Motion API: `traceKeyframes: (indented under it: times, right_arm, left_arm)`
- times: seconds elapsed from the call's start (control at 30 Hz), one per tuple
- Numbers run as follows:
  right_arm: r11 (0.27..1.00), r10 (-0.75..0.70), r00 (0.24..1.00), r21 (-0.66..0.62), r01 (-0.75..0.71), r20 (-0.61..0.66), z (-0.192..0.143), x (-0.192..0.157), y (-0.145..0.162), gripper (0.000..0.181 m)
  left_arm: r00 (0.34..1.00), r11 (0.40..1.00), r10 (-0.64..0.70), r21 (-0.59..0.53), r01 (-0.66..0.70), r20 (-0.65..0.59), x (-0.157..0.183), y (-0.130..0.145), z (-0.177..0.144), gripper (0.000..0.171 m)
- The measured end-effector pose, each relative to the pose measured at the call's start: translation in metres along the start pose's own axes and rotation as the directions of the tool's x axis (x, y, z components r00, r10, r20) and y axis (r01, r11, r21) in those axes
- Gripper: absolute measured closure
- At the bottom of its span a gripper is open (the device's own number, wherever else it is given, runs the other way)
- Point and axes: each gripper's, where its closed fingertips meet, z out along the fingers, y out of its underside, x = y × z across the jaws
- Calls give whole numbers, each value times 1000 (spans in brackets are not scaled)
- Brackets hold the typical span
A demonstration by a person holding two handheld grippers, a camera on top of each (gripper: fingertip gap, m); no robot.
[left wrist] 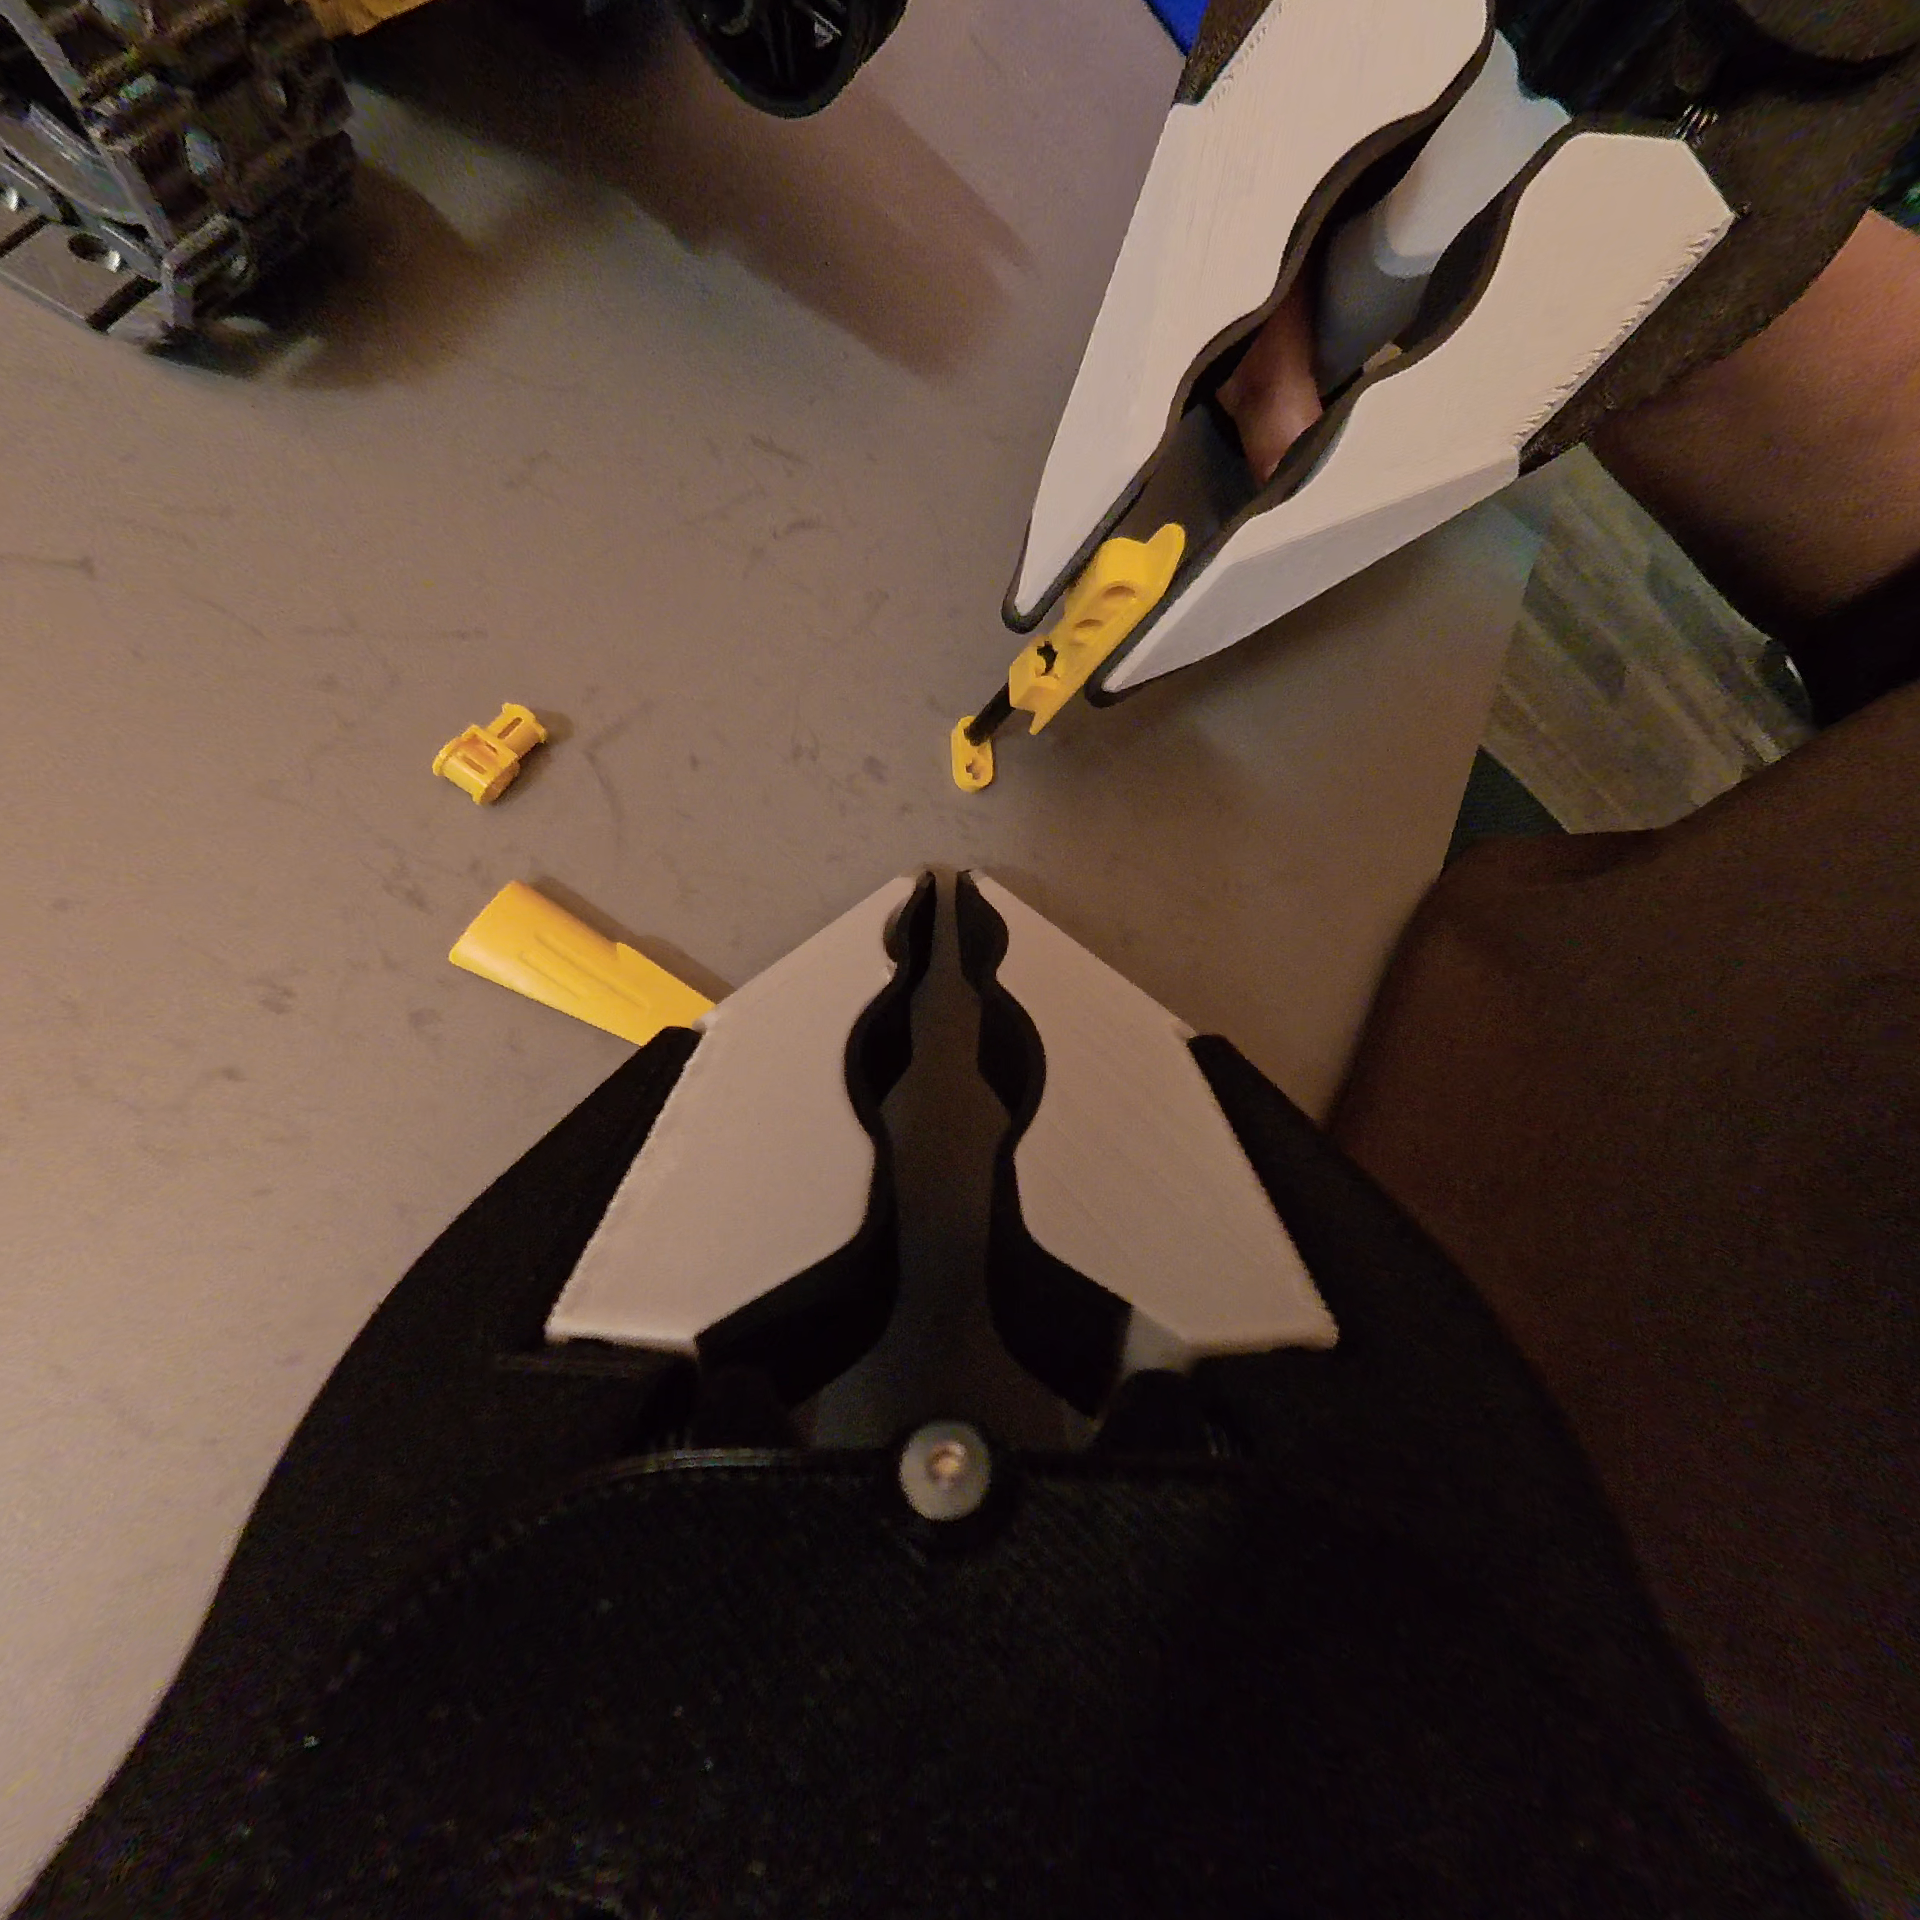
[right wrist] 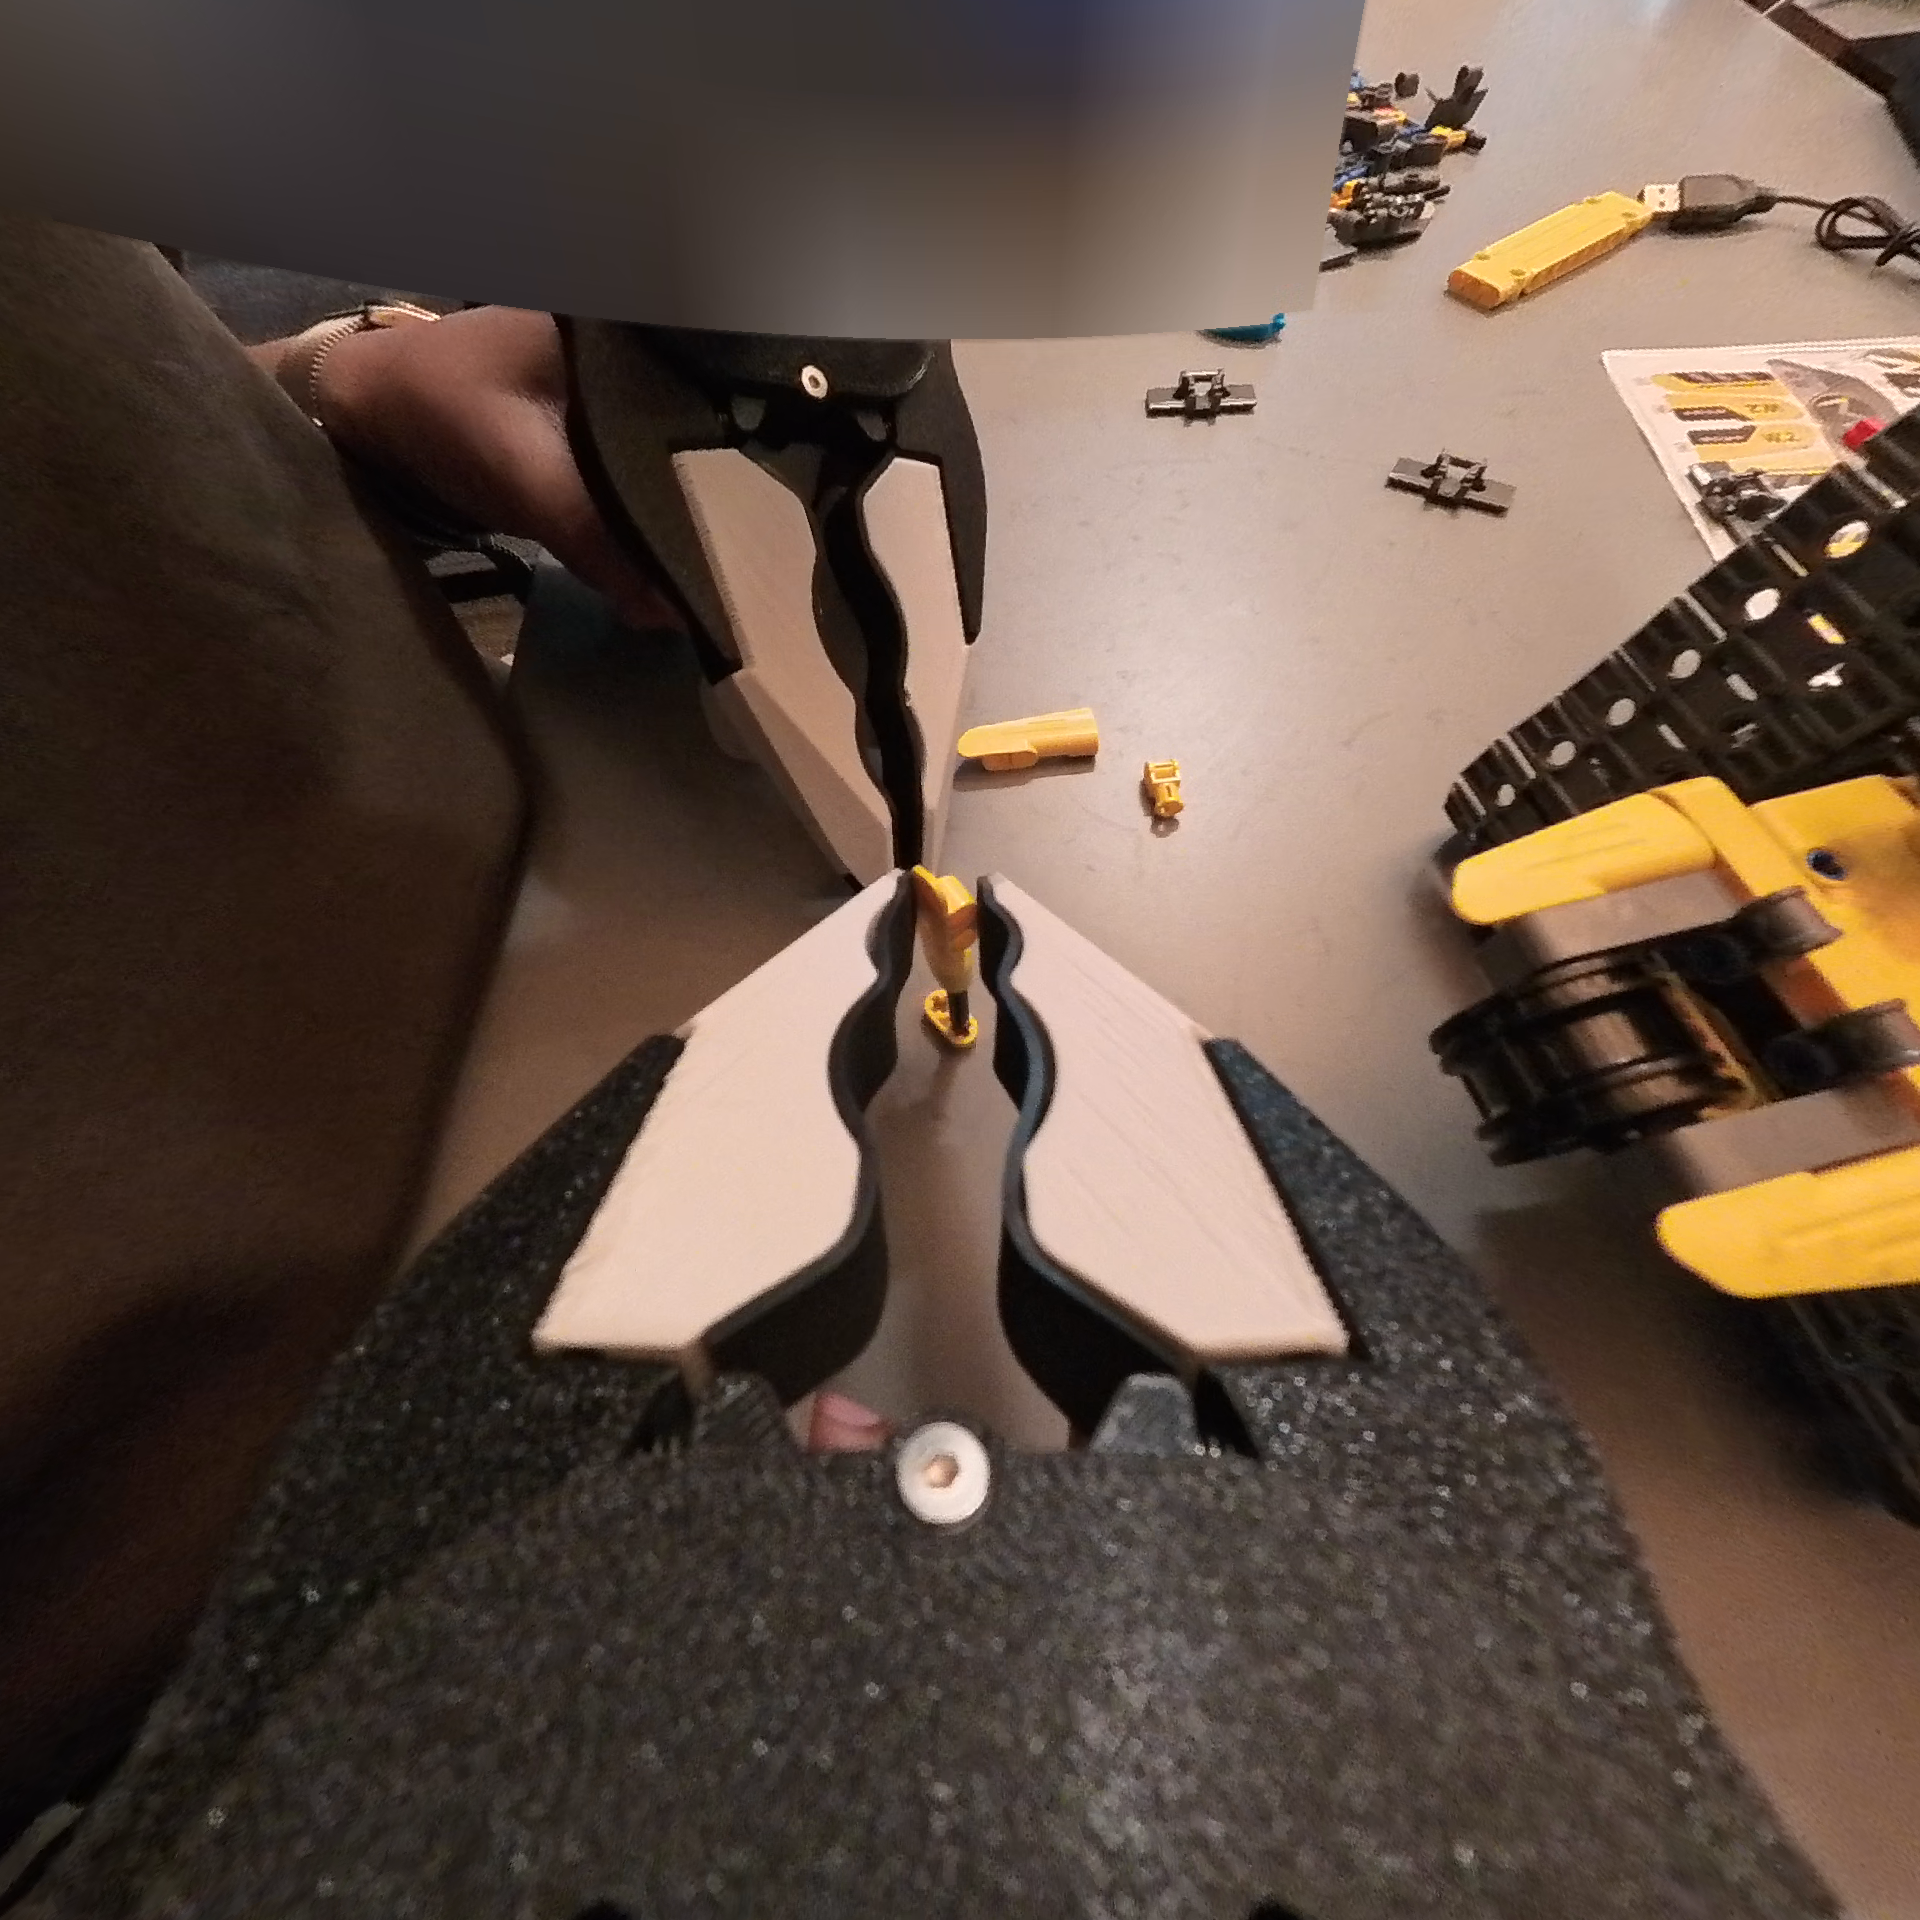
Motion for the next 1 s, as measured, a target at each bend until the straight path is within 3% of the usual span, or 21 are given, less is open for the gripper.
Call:
traceKeyframes:
  times: [0.8, 0.9, 1.0]
  right_arm:
    - [1000, 2, 1000, 25, -2, -5, -2, -1, 2, 171]
    - [1000, 0, 1000, 26, 0, -11, -2, -1, 3, 171]
    - [1000, -2, 1000, 23, 3, -16, -2, -1, 3, 171]
  left_arm:
    - [1000, 1000, 16, 4, -16, 22, -1, -1, 0, 169]
    - [1000, 996, 7, 88, -5, -17, 5, -16, -2, 155]
    - [999, 991, 18, 130, -12, -43, 11, -27, 1, 153]
